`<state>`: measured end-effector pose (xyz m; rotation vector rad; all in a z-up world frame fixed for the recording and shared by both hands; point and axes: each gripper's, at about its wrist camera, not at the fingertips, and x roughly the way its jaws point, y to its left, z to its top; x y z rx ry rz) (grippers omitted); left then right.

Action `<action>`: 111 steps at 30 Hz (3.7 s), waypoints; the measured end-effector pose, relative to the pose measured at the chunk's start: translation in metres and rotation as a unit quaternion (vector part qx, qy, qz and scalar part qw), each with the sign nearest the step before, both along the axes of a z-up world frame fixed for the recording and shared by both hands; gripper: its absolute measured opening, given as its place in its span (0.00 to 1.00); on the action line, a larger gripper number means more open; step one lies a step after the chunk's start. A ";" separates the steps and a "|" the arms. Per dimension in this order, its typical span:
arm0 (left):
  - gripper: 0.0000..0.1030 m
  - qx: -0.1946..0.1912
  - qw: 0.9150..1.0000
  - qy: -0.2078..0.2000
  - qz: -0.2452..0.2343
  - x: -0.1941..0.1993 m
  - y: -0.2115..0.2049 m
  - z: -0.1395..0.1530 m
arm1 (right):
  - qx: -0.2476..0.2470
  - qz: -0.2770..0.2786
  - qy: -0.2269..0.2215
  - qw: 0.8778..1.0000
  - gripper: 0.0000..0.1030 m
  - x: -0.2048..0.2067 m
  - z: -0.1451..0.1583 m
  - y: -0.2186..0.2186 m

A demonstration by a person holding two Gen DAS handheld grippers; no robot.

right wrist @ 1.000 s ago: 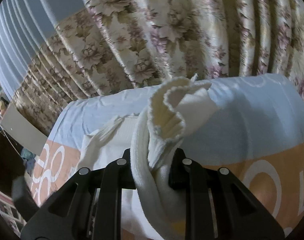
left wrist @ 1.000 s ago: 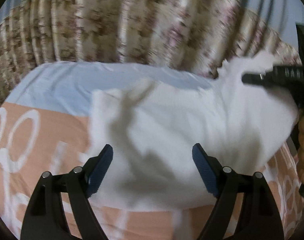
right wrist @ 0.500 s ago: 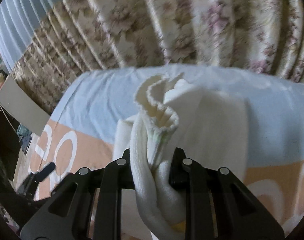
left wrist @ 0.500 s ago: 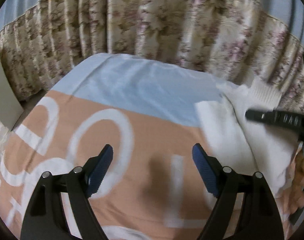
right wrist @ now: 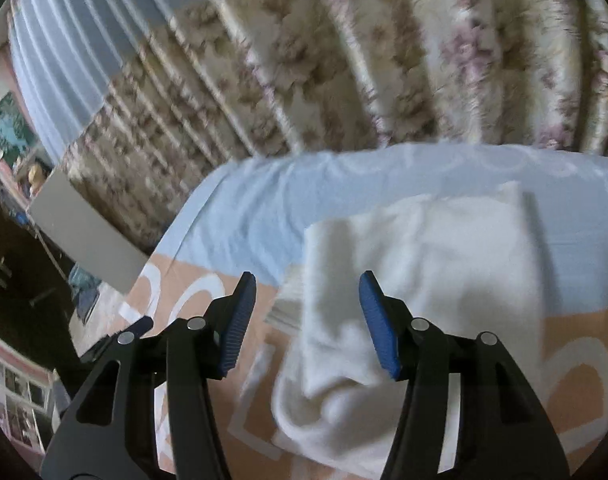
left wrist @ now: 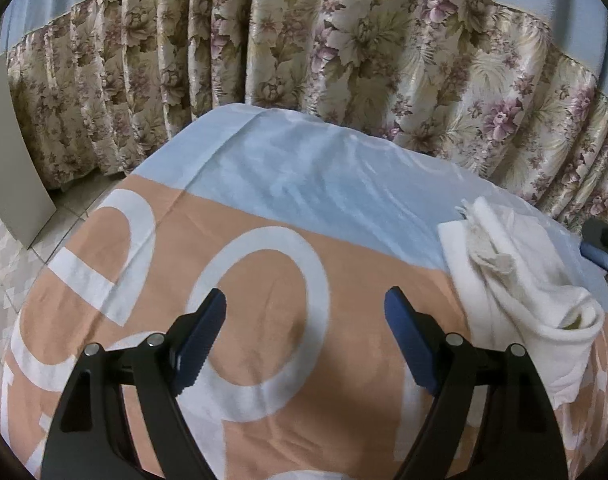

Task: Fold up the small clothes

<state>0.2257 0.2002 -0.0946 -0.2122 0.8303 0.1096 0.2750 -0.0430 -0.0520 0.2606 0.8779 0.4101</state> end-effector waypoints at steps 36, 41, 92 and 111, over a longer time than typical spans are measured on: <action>0.79 -0.010 0.999 -0.008 -0.036 -0.018 -0.041 0.025 | 0.001 0.038 -0.002 0.999 0.54 -0.090 -0.034 0.019; 0.80 -0.014 0.997 -0.006 -0.082 -0.018 -0.090 0.025 | -0.023 -0.028 -0.024 0.999 0.61 -0.103 -0.019 -0.040; 0.99 -0.034 0.994 0.030 -0.101 0.056 -0.119 -0.046 | -0.069 -0.072 0.028 0.995 0.80 -0.004 -0.087 -0.101; 0.50 -0.074 0.986 0.022 -0.149 0.050 -0.143 -0.043 | -0.041 -0.025 0.049 0.998 0.42 0.015 -0.100 -0.086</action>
